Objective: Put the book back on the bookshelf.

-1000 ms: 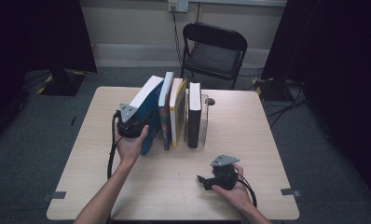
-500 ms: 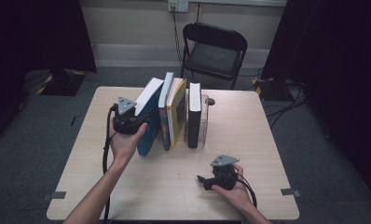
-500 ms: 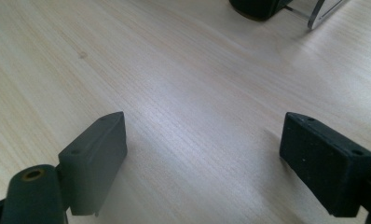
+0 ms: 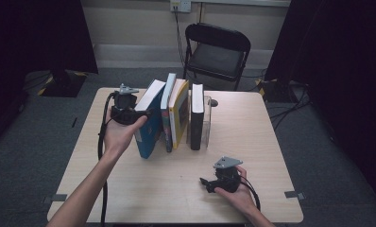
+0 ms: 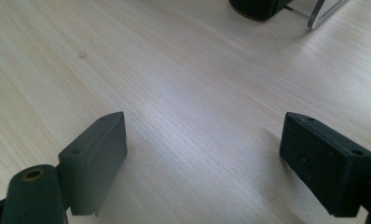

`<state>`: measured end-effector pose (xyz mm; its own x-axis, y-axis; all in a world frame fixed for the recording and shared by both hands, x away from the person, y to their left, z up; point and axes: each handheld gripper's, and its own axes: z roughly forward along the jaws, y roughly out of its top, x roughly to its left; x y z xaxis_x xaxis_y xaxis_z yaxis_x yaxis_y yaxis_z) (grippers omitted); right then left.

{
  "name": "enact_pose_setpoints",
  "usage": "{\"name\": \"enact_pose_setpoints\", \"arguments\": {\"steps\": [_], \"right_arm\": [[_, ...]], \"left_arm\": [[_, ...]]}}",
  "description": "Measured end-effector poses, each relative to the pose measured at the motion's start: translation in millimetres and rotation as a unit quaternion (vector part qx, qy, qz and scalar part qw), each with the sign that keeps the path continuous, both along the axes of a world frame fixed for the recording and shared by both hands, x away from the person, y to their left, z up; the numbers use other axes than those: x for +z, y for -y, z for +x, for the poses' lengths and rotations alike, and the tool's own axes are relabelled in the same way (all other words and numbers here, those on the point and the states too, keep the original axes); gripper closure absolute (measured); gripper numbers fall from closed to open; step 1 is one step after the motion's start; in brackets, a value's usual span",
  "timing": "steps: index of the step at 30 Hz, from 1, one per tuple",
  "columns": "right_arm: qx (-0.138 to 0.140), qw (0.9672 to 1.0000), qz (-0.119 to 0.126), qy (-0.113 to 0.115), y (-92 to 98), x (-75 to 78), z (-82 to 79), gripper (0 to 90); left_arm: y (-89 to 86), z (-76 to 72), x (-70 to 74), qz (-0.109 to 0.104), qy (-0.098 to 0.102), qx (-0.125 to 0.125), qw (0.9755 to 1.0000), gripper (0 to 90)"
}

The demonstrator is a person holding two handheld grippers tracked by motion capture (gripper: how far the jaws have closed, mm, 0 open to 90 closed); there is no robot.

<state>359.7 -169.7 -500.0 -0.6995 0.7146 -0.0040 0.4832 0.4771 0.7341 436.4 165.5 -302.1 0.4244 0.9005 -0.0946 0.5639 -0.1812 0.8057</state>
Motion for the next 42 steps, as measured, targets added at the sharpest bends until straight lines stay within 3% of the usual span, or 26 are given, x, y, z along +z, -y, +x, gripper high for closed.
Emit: {"name": "enact_pose_setpoints", "arguments": {"steps": [7, 9, 11, 13, 14, 16, 18, 22, 23, 28, 33, 35, 38, 42], "right_arm": [[0.000, 1.0000, 0.000, 0.000, 0.0, 0.0, 0.0, 14.5], [0.000, 1.0000, 0.000, 0.000, 0.0, 0.0, 0.0, 14.5], [0.000, 1.0000, 0.000, 0.000, 0.0, 0.0, 0.0, 14.5], [0.000, 1.0000, 0.000, 0.000, -0.1, 0.0, 0.0, 14.5], [-0.001, 1.0000, 0.000, 0.000, -0.1, 0.0, 0.0, 14.5], [0.000, 1.0000, 0.000, 0.000, 0.0, 0.0, 0.0, 14.5], [-0.001, 1.0000, 0.000, 0.000, 0.0, 0.0, 0.0, 14.5], [0.002, 1.0000, 0.001, 0.000, -0.1, 0.0, -0.2, 14.6], [0.003, 1.0000, 0.000, 0.000, -0.1, 0.0, -0.2, 14.6], [0.004, 1.0000, 0.000, 0.001, -0.2, -0.1, -0.6, 14.6], [0.004, 1.0000, 0.000, 0.001, -0.2, -0.1, -0.7, 14.6], [0.004, 1.0000, 0.000, 0.001, -0.2, 0.0, -0.7, 14.6], [0.004, 1.0000, 0.000, 0.001, -0.3, 0.0, -0.8, 14.6], [0.004, 1.0000, 0.001, 0.000, -0.4, 0.0, -1.0, 14.6]], "left_arm": [[4.9, 11.7, 14.2, 0.024, -0.049, -0.006, 0.9985, 53.6], [7.4, 17.7, 19.1, 0.045, -0.076, -0.012, 0.9960, 54.0], [9.1, 26.2, 24.4, 0.049, -0.109, -0.014, 0.9927, 53.8], [11.6, 34.2, 29.9, 0.068, -0.136, -0.009, 0.9883, 54.7], [13.2, 38.7, 32.2, 0.078, -0.152, -0.009, 0.9854, 55.0], [14.2, 49.3, 36.5, 0.075, -0.194, -0.004, 0.9782, 55.0], [16.9, 57.2, 40.2, 0.083, -0.220, -0.001, 0.9720, 55.0], [20.8, 69.5, 43.4, 0.090, -0.245, 0.018, 0.9651, 56.0], [21.4, 72.3, 43.4, 0.095, -0.249, 0.014, 0.9638, 55.9], [24.2, 87.4, 37.3, 0.099, -0.287, 0.008, 0.9527, 54.9], [29.4, 96.5, 25.7, 0.111, -0.305, 0.009, 0.9457, 54.1], [29.3, 99.2, 21.6, 0.109, -0.310, 0.008, 0.9444, 54.4], [32.5, 99.7, 20.4, 0.133, -0.303, 0.025, 0.9433, 58.9], [33.7, 100.0, 21.0, 0.129, -0.306, 0.048, 0.9421, 61.2]]}}
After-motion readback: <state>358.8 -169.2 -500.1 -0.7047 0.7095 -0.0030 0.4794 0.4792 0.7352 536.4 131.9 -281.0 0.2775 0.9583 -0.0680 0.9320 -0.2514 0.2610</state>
